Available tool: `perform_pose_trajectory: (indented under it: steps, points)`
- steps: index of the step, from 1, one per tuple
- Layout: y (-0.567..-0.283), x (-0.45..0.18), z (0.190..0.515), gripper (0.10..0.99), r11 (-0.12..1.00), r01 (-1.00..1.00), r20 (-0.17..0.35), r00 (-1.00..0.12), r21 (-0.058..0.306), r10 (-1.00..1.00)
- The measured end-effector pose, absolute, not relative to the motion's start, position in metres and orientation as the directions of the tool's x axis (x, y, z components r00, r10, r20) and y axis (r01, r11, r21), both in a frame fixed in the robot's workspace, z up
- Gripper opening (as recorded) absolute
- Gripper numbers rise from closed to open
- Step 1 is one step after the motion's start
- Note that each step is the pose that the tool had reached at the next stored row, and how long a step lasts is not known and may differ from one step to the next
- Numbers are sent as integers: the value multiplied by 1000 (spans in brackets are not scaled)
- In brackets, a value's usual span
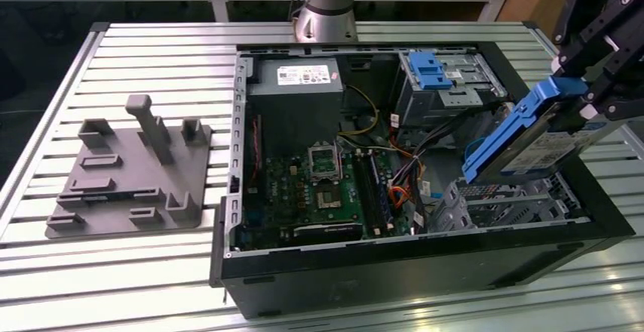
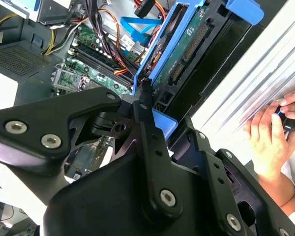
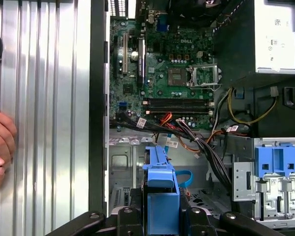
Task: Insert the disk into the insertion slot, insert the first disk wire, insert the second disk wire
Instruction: 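Insert the disk into the insertion slot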
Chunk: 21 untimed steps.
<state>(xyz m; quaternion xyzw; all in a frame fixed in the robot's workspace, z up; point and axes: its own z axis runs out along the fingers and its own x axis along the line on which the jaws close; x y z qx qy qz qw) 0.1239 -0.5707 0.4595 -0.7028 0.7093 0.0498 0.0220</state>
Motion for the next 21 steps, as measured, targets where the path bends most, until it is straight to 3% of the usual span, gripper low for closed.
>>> perform_pose_trajectory:
  steps: [21]
  points:
    - [-575,124,453,365,7,-999,-101,-11,40,-995]
